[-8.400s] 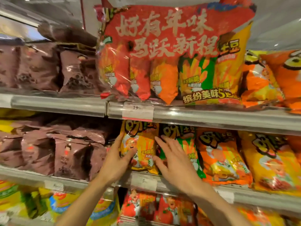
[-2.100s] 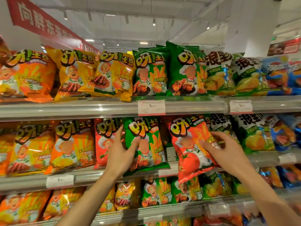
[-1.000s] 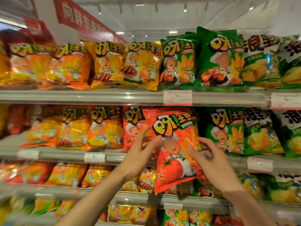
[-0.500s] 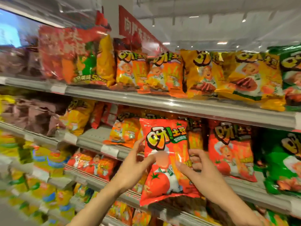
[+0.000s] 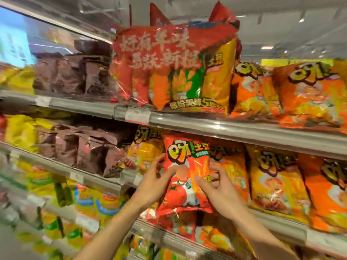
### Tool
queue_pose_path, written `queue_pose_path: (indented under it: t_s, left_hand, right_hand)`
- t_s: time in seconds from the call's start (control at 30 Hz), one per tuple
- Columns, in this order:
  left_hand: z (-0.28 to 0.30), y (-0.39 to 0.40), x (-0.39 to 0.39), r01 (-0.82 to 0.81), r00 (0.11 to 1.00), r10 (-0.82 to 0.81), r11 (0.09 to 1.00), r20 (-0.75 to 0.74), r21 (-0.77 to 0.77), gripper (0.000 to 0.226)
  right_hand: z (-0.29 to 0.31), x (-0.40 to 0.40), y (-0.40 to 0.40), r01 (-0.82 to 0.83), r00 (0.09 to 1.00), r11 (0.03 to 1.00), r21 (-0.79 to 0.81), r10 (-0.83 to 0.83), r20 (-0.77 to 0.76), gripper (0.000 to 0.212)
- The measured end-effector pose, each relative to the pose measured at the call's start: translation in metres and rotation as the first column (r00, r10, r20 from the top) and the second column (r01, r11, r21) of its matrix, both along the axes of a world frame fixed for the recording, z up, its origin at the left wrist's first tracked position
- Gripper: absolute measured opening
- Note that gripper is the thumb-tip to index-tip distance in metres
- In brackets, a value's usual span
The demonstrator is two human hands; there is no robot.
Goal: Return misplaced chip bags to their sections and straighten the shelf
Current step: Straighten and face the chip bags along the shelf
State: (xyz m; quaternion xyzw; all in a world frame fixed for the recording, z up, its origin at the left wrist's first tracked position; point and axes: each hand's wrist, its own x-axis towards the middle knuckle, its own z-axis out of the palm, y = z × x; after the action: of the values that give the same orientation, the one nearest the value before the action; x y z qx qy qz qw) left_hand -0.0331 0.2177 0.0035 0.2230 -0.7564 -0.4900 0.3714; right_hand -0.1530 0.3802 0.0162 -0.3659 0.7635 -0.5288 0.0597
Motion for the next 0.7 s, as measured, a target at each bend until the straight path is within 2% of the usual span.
queue_pose_path:
  t_s: [0.13,0.23,0.37,0.47,0.57,0.7]
  left_hand:
    - [0.003,-0.054,-0.007,-0.059,0.998,0.059,0.998,-0.016,-0.001,0.058]
    - [-0.002,-0.088,-0.001,-0.191,0.981,0.191,0.972,-0.008,-0.135,0.053]
    - [-0.007,-0.125,0.006,-0.336,0.937,0.348,0.892,-0.013,-0.303,0.055]
    - [-0.009,-0.14,0.004,-0.311,0.935,0.347,0.897,0.067,-0.313,0.061]
    - [-0.017,-0.148,0.0,-0.249,0.944,0.294,0.933,0.15,-0.261,0.07]
    - [-0.022,-0.157,-0.002,-0.218,0.958,0.249,0.954,0.142,-0.204,0.078]
  right_hand:
    - [0.0,-0.006,-0.053,0.128,0.99,0.991,-0.029,-0.13,-0.056,0.06]
    - [0.005,-0.011,-0.077,0.216,0.97,0.976,0.006,-0.214,-0.114,0.063]
    - [0.005,-0.016,-0.101,0.291,0.948,0.953,0.088,-0.275,-0.158,0.073]
    - [-0.002,-0.018,-0.111,0.326,0.934,0.93,0.172,-0.288,-0.213,0.071]
    - [-0.01,-0.021,-0.114,0.368,0.906,0.908,0.2,-0.301,-0.297,0.067]
    - [-0.012,-0.021,-0.115,0.41,0.825,0.889,0.205,-0.265,-0.5,0.058]
